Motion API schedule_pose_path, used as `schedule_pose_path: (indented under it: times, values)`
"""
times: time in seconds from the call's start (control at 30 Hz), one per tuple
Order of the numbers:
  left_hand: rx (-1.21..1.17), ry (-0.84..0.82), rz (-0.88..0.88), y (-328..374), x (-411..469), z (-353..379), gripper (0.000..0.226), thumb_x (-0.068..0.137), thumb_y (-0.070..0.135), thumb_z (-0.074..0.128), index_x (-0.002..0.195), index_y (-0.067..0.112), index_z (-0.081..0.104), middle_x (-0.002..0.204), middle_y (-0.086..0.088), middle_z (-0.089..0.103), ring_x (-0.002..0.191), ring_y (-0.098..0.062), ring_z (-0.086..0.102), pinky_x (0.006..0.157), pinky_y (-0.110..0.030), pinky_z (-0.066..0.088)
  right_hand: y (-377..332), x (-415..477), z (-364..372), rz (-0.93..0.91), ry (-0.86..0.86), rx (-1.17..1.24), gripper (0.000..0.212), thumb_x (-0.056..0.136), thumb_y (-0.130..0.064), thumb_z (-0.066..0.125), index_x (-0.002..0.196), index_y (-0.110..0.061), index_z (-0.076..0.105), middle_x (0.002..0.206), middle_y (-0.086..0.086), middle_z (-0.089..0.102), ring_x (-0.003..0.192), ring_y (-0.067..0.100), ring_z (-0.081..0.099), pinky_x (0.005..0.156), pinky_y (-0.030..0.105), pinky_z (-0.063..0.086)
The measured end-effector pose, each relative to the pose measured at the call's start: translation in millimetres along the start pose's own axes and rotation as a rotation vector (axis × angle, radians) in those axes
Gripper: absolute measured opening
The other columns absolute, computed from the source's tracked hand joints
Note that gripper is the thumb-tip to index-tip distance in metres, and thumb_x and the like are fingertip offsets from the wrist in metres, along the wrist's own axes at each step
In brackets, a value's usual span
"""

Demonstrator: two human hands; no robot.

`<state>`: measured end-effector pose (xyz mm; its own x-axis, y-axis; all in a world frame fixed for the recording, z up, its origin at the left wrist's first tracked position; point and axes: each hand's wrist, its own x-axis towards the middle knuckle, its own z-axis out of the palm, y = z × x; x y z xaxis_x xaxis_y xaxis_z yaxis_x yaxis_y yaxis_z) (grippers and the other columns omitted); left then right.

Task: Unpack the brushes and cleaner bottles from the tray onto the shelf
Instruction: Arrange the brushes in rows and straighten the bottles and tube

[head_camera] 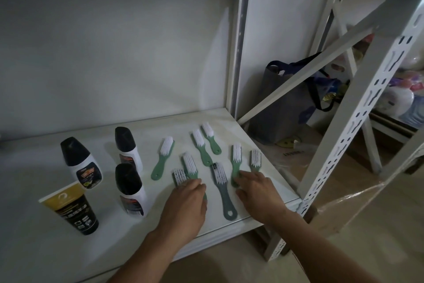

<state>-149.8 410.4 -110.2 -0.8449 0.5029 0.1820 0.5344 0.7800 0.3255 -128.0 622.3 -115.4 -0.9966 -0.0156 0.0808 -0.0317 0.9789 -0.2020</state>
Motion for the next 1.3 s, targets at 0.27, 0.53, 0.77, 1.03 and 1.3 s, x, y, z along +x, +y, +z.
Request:
schedule_pose_path:
  times: [0.27,0.53,0.77,1.03,1.3]
  values:
    - [0.155,-0.105,0.053,16.9,-9.6,7.7,0.034,0.097,0.032,0.041,0.119,0.018,0.062,0.131,0.001,0.053,0.119,-0.021,0.05,0.113,-0.033,0.031,11.6,-6.0,-2.6,0.013,0.039,-0.107,0.026,0.099,-0.031,0.047,0.116,-0.026,0.066,0.123,-0.004,0.065,0.116,0.019,0.05,0.102,0.036,0.042]
    - [0.073,-0.094,0.126,38.6,-18.1,5.1,0.043,0.096,0.04,0.045,0.135,0.024,0.049,0.137,0.005,0.046,0.129,-0.017,0.039,0.112,-0.032,0.033,13.6,-20.0,-3.6,0.115,0.091,0.037,0.024,0.097,-0.036,0.049,0.108,-0.026,0.068,0.112,-0.005,0.062,0.107,0.018,0.053,0.09,0.032,0.049]
    - [0.122,-0.103,0.129,52.2,-0.1,23.2,0.035,0.099,0.032,0.042,0.127,0.022,0.06,0.13,0.001,0.054,0.119,-0.019,0.05,0.106,-0.035,0.041,30.0,-8.2,5.4,0.158,0.056,0.043,0.029,0.101,-0.029,0.044,0.107,-0.026,0.072,0.116,-0.004,0.06,0.105,0.018,0.057,0.086,0.035,0.053]
    - [-0.009,-0.018,0.043,59.6,8.9,19.1,0.037,0.099,0.035,0.038,0.129,0.024,0.057,0.129,0.007,0.053,0.118,-0.014,0.047,0.104,-0.033,0.042,46.4,9.8,7.1,0.244,0.036,0.032,0.02,0.095,-0.012,0.051,0.108,-0.016,0.066,0.111,0.003,0.066,0.098,0.018,0.061,0.085,0.029,0.053]
    - [0.009,0.158,-0.492,-1.1,66.9,-29.6,0.032,0.098,0.02,0.04,0.116,0.015,0.065,0.125,-0.006,0.061,0.113,-0.028,0.058,0.095,-0.042,0.049,65.1,97.2,-0.2,0.234,-0.009,0.071,0.026,0.096,-0.013,0.046,0.104,-0.013,0.071,0.105,0.007,0.071,0.095,0.024,0.066,0.086,0.039,0.055]
